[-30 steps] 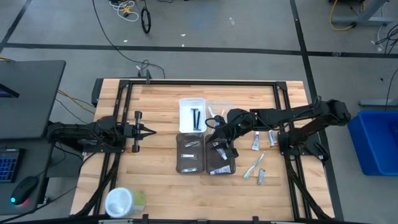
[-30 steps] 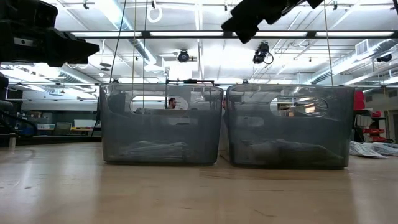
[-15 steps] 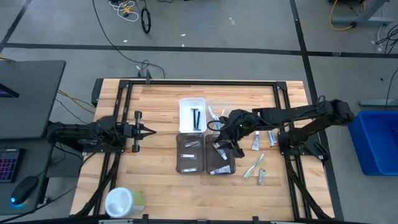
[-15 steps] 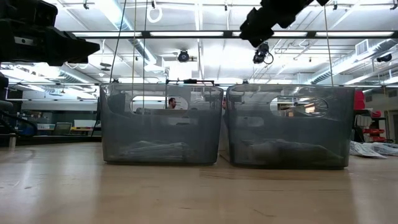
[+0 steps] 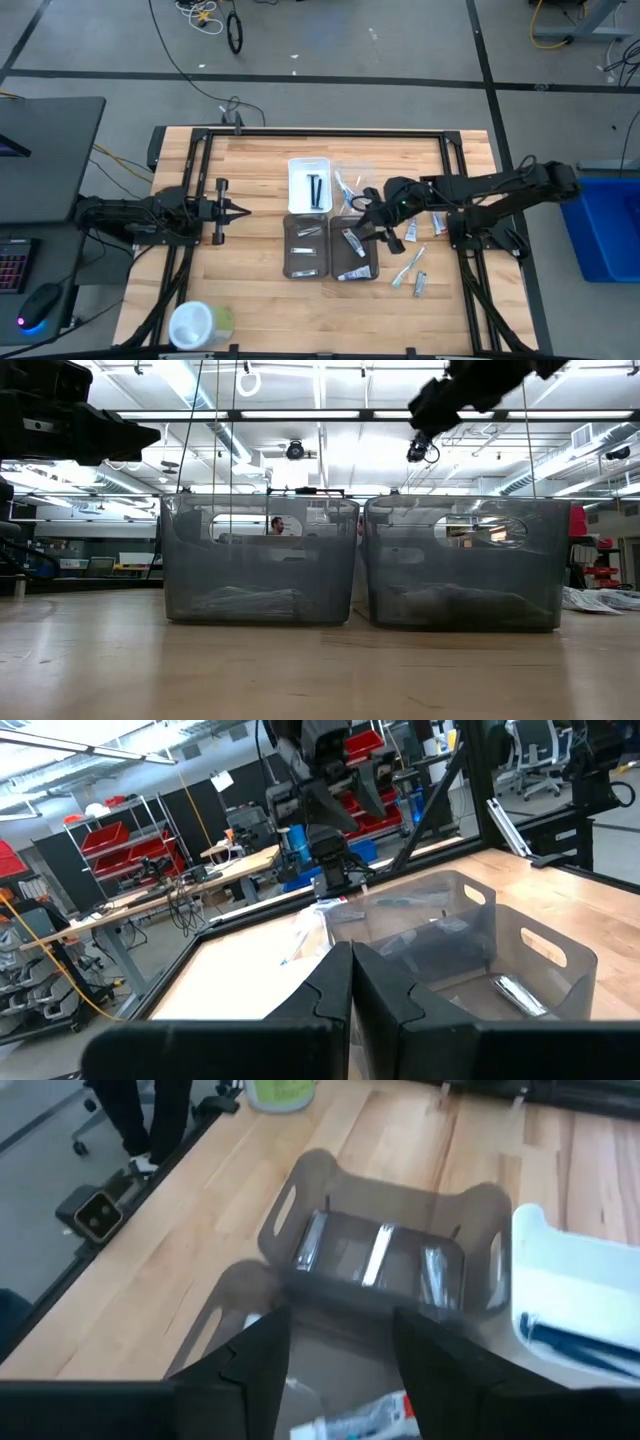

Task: Pick & Place Travel size toiletries
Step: Put the blue toothbrush into the transparent bin

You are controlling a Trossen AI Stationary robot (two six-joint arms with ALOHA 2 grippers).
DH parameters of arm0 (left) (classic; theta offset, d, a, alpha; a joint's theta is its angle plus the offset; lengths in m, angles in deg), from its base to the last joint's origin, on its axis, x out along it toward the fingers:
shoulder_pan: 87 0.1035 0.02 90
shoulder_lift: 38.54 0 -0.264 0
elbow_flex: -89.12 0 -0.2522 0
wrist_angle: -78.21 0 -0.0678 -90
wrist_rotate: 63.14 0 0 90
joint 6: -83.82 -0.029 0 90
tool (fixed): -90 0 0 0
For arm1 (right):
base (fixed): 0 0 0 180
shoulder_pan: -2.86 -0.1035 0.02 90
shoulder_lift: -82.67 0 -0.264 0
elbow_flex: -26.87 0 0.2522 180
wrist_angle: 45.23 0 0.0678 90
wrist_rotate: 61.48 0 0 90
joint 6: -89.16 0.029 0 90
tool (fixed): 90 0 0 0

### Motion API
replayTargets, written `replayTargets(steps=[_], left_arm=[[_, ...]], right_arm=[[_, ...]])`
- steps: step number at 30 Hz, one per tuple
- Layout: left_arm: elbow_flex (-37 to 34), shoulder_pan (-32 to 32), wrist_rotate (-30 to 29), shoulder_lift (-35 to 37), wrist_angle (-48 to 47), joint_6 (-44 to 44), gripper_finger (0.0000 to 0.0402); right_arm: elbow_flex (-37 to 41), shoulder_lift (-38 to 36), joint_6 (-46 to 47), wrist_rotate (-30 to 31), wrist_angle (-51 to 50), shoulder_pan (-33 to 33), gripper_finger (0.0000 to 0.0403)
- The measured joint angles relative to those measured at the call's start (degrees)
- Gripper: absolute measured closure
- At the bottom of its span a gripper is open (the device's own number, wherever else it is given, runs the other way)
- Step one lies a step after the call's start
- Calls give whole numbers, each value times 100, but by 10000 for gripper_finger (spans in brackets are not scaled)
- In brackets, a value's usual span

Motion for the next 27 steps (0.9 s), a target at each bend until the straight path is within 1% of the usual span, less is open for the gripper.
replayTargets(steps=[10, 14, 18, 23, 27], left_arm=[[0, -2, 0, 2, 0, 0, 386], [0, -1, 0, 1, -1, 1, 386], [0, -2, 0, 0, 0, 2, 385], [0, -1, 0, 1, 0, 0, 385], [0, 0, 0, 0, 0, 0, 385]], right_arm=[[1138, -888, 22, -4, 14, -29, 178], [1342, -1130, 51, 0, -172, -57, 170], [1349, -1177, 105, 8, -395, -203, 171], [1349, -1056, 432, 324, -616, -488, 184], [1349, -892, 654, 402, -890, -663, 192]])
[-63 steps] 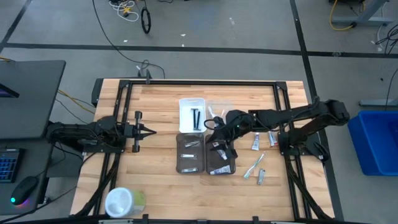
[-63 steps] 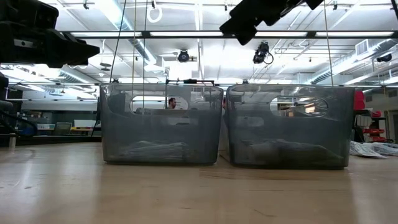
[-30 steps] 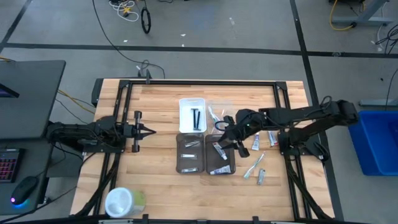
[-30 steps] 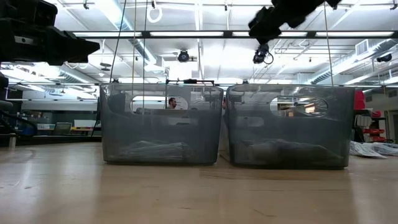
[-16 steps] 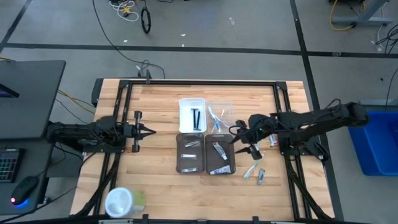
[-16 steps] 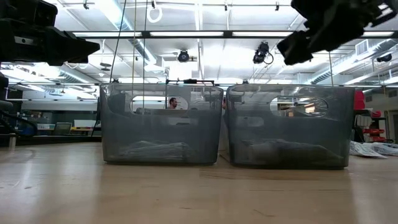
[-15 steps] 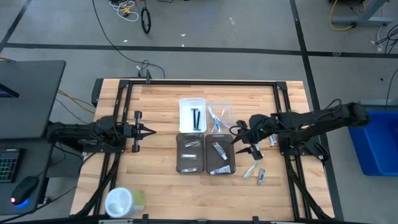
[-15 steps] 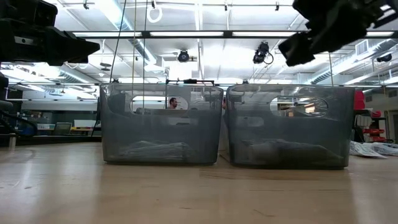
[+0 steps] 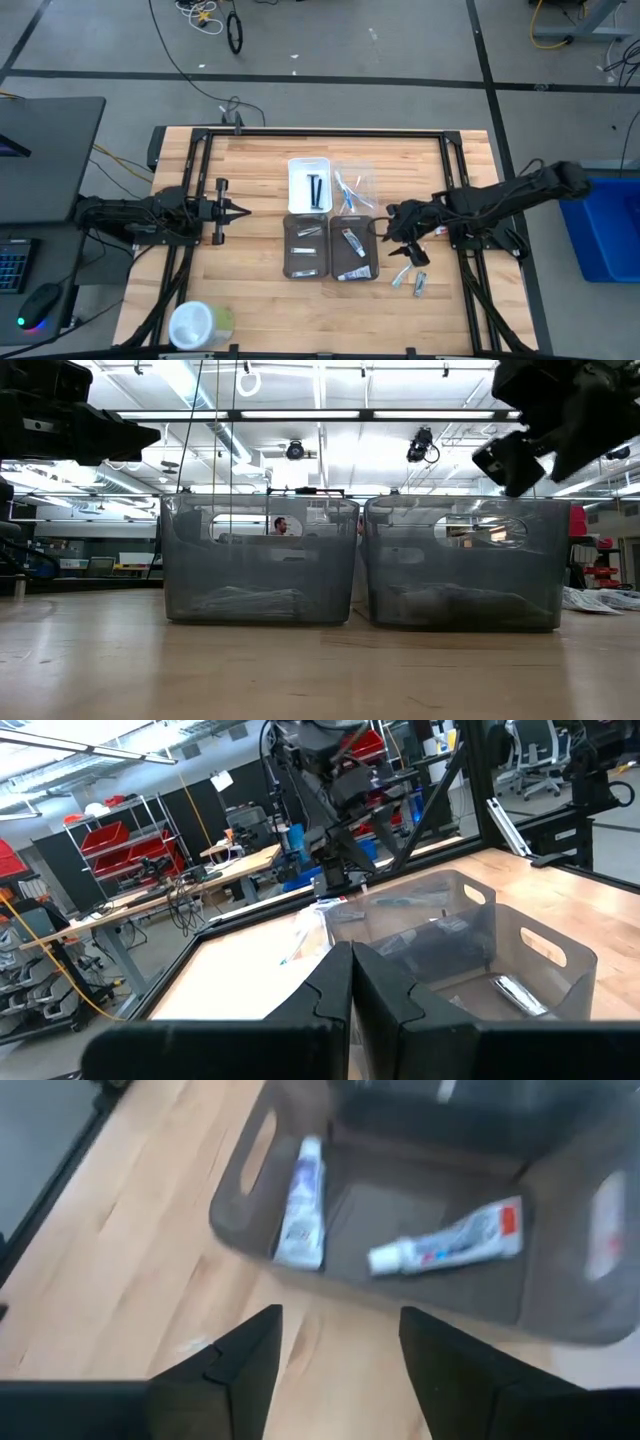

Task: Pick & Place Travel size toiletries
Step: Put the blue toothbrush into the transparent bin

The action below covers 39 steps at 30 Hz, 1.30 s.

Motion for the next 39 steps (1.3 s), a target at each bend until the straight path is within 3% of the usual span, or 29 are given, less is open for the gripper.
replayTargets(steps=[15, 31, 39], left_arm=[[0, -2, 0, 0, 0, 2, 386], [0, -2, 0, 0, 0, 0, 385], [0, -2, 0, 0, 0, 0, 386]], right_arm=[[-170, 259, 448, 312, -411, -591, 167], [-170, 1257, -589, 599, -530, -1575, 166], [-170, 1665, -673, 783, -484, -2009, 172]])
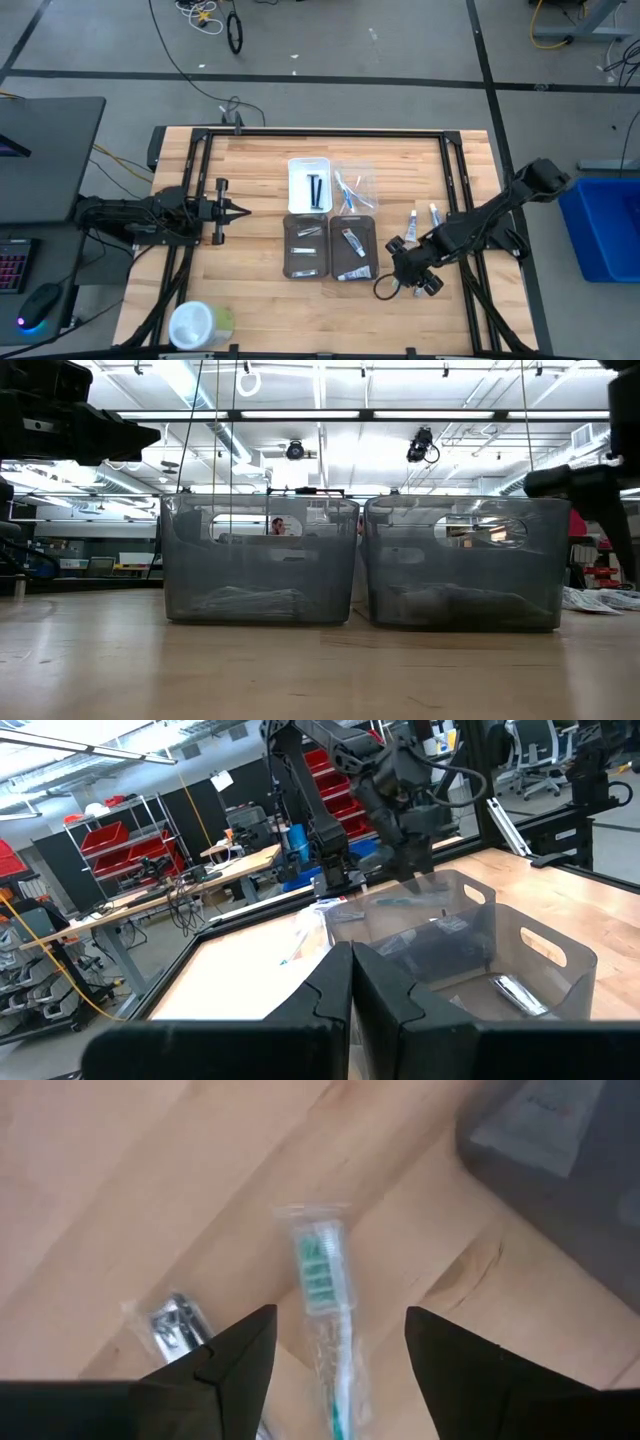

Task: Pick & Place Travel size toiletries
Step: Put the blue toothbrush into the transparent bin

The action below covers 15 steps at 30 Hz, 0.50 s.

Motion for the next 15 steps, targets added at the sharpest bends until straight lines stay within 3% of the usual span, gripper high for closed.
replayTargets(steps=[8, 15], left_arm=[[0, 2, 0, 2, 0, 0, 385], [0, 1, 1, 0, 0, 0, 386]], right_arm=[[0, 415, 16, 221, 61, -201, 158], [0, 798, 26, 407, 327, -380, 176]])
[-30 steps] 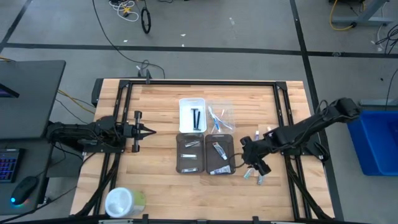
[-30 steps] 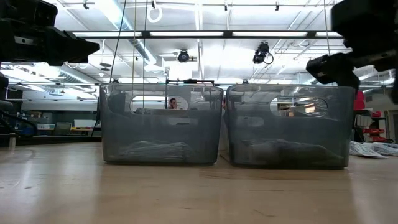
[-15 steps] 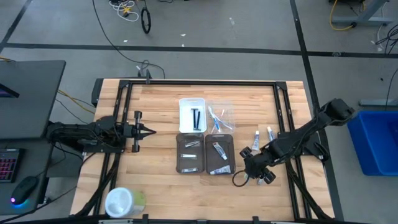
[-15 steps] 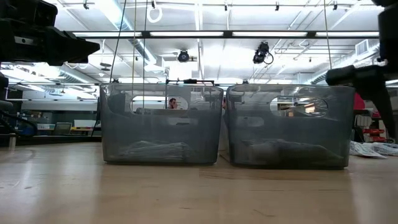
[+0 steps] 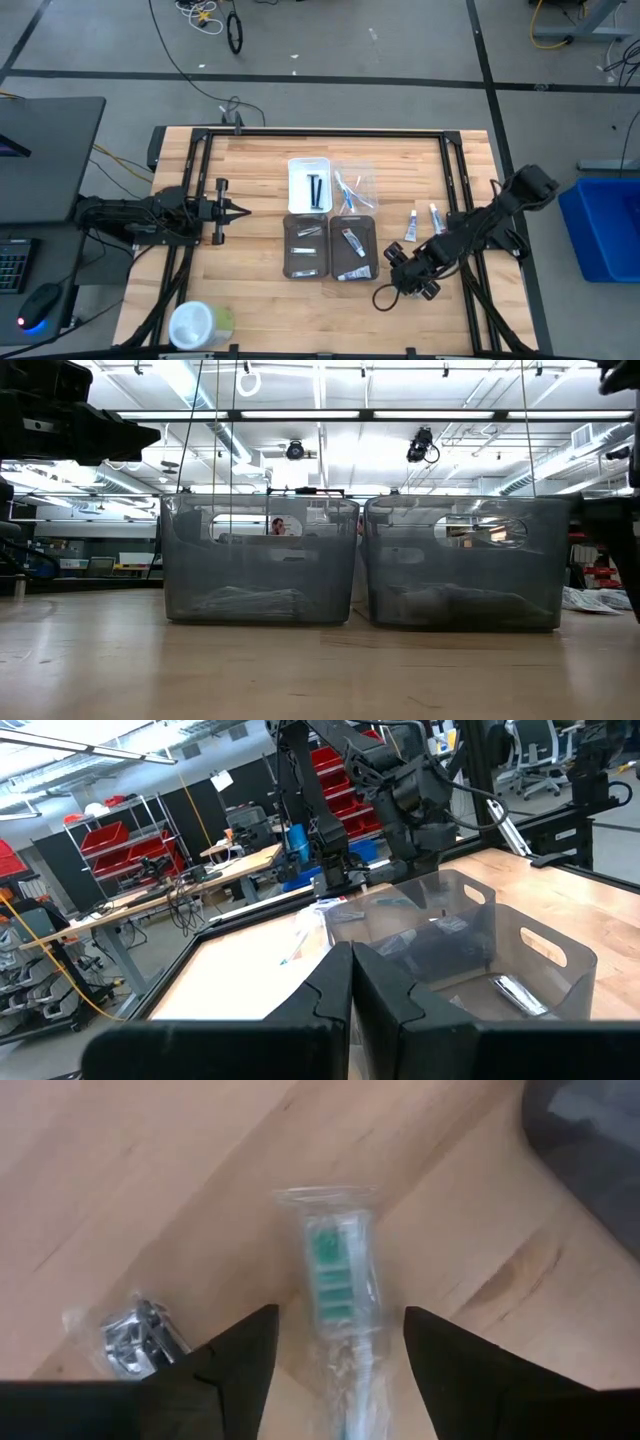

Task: Pick & Place Travel size toiletries
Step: Put the blue toothbrush into the transparent bin

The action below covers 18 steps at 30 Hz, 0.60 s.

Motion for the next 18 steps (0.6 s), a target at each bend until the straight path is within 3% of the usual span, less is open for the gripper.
replayTargets(steps=[6, 18], left_arm=[[0, 0, -1, 0, 0, 0, 386], [0, -1, -1, 1, 0, 0, 385]], right_arm=[[-15, 68, 100, 92, -3, -100, 208], [-11, 63, 85, 70, -34, -205, 311]])
